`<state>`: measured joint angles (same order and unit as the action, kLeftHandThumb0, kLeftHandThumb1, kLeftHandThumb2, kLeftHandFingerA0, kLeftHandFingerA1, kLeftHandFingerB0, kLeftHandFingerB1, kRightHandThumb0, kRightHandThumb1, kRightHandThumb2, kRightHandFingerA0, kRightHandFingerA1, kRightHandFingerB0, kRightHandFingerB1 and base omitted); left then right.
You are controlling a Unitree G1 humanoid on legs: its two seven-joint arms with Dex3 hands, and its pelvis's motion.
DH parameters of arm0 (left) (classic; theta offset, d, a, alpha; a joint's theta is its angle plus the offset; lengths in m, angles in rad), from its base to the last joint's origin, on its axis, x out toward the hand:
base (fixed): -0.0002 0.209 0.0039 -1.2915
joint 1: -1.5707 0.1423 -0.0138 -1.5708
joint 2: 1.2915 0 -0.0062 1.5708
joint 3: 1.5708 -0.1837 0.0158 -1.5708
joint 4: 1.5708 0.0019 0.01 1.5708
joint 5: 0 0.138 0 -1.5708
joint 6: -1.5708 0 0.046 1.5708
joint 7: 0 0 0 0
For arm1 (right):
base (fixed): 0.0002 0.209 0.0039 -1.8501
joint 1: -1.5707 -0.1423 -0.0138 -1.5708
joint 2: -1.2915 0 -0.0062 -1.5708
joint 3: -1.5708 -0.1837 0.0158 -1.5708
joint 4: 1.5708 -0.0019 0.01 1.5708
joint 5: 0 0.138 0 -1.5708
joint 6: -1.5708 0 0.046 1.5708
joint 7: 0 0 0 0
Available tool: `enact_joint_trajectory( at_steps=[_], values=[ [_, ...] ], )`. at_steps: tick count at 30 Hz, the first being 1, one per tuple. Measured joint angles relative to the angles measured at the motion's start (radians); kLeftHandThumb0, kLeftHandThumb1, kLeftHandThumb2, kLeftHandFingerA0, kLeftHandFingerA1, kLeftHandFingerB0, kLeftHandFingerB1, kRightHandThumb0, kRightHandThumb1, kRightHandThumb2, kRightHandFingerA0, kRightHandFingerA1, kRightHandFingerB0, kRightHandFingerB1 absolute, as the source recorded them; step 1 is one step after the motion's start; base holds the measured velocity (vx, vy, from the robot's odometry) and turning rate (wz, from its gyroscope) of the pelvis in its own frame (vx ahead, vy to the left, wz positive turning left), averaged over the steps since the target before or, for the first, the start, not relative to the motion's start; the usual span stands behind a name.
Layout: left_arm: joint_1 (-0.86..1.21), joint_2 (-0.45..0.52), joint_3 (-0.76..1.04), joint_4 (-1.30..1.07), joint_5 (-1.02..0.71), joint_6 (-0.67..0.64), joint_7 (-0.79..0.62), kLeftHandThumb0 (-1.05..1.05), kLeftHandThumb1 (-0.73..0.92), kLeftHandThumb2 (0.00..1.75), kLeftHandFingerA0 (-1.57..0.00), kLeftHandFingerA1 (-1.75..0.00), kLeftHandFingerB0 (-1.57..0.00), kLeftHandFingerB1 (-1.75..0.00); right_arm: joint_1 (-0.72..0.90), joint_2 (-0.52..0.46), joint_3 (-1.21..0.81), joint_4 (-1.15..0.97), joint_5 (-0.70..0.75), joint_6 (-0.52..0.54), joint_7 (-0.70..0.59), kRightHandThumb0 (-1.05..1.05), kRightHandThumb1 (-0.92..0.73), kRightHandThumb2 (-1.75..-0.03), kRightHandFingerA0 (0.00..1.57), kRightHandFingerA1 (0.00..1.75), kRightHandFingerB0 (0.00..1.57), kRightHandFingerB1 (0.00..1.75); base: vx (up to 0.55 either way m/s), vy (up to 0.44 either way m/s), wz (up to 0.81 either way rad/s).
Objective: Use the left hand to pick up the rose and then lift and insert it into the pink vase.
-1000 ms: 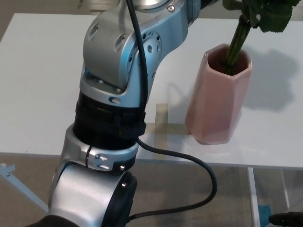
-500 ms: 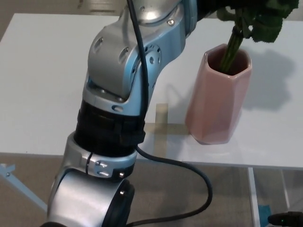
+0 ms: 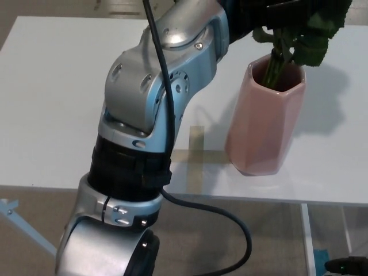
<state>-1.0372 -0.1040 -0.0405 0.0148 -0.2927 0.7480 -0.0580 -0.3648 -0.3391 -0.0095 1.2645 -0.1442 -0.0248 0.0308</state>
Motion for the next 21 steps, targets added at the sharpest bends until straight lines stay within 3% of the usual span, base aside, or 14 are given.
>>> enact_joint_trajectory(
  at_steps=[10, 11, 15, 20, 21],
  values=[
    [0.016, 0.000, -0.031, 0.001, 0.002, -0.007, 0.007, -0.20, 0.83, 0.66, -0.94, -1.35, -0.86, -0.79, -0.007, 0.000, 0.000, 0.000, -0.002, 0.000, 0.002, -0.38, -0.65, -0.60, 0.58, 0.40, 0.63, 0.42, 0.00, 0.000, 0.00],
    [0.017, 0.000, -0.035, 0.001, 0.003, -0.008, 0.008, -0.20, 0.83, 0.66, -0.94, -1.36, -0.85, -0.80, -0.008, 0.000, 0.000, 0.000, -0.002, 0.000, 0.002, -0.45, -0.56, -0.89, 0.49, 0.54, 0.58, 0.57, 0.00, 0.000, 0.00],
    [0.029, 0.001, -0.052, 0.003, 0.006, -0.019, 0.008, -0.20, 0.83, 0.66, -0.94, -1.36, -0.86, -0.80, -0.010, 0.000, -0.001, 0.000, -0.002, 0.000, 0.002, -0.43, -0.56, -0.90, 0.48, 0.54, 0.58, 0.58, 0.00, 0.000, 0.00],
    [0.052, 0.004, -0.068, 0.008, 0.007, -0.036, 0.007, -0.19, 0.83, 0.66, -0.94, -1.36, -0.85, -0.80, -0.012, 0.000, -0.003, 0.000, -0.001, 0.000, 0.004, -0.44, -0.56, -0.89, 0.49, 0.54, 0.55, 0.57, 0.00, 0.000, 0.00],
    [0.054, 0.004, -0.069, 0.010, 0.007, -0.038, 0.007, -0.19, 0.82, 0.66, -0.94, -1.37, -0.86, -0.78, -0.013, 0.000, -0.004, 0.000, -0.001, 0.000, 0.004, -0.38, -0.65, -0.60, 0.58, 0.40, 0.62, 0.41, 0.00, 0.000, 0.00]
  ],
)
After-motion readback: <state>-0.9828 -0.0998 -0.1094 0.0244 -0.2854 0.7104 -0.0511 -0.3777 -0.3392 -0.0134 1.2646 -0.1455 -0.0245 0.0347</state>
